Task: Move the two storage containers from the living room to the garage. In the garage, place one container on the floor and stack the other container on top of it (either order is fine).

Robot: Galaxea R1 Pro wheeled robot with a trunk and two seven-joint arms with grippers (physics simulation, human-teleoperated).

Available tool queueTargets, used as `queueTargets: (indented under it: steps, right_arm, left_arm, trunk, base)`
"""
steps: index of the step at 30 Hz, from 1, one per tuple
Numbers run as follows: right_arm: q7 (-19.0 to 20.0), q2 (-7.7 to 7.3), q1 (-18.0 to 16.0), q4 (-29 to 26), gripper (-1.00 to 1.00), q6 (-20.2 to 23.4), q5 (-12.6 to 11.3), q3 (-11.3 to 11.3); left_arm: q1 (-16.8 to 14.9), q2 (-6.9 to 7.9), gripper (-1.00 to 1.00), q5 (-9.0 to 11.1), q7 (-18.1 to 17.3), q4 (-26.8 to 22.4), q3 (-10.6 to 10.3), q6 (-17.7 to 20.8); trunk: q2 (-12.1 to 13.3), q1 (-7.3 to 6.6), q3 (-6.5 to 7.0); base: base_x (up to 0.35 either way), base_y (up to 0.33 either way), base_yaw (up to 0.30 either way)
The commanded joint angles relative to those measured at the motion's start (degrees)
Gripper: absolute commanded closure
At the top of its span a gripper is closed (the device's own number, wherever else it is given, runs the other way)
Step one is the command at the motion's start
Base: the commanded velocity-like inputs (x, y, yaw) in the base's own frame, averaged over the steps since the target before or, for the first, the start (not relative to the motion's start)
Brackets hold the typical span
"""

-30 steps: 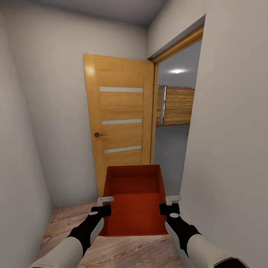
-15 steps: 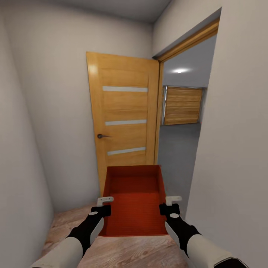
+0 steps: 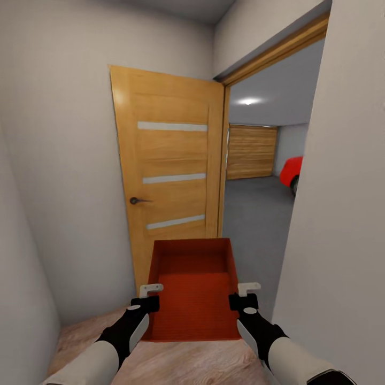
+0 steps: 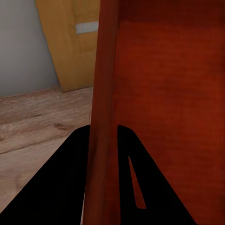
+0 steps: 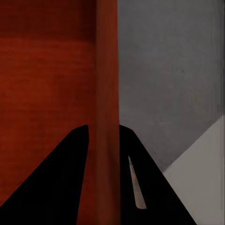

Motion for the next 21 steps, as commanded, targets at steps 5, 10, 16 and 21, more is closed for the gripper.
queueTargets:
  steps: [5, 10, 16, 21]
  right_arm:
    - [-1.7, -0.03, -0.1, 0.0, 1.0, -0.4, 0.2, -2.1]
    - [-1.7, -0.04, -0.1, 0.0, 1.0, -0.4, 0.2, -2.1]
    - [-1.7, -0.05, -0.1, 0.0, 1.0, -0.4, 0.2, -2.1]
    - [-1.7, -0.02, -0.1, 0.0, 1.0, -0.4, 0.1, -2.1]
  left_arm:
    - [0.0, 1.15, 1.0, 0.0, 4.2, -0.1, 0.2, 0.4]
    - [0.0, 1.15, 1.0, 0.0, 4.2, -0.1, 0.2, 0.4]
    - [0.0, 1.13, 1.0, 0.0, 4.2, -0.1, 0.2, 0.3]
    - [0.0, 1.07, 1.0, 0.0, 4.2, -0.1, 0.2, 0.2]
  trunk:
    - [-0.1, 0.04, -0.09]
    - [-0.1, 0.04, -0.09]
    - [-0.1, 0.04, -0.09]
    - [-0.1, 0.04, -0.09]
  base:
    - [0.316, 0.113, -0.281]
    - [0.316, 0.119, -0.074]
    - [0.311, 0.115, -0.006]
    - [0.11, 0.028, -0.003]
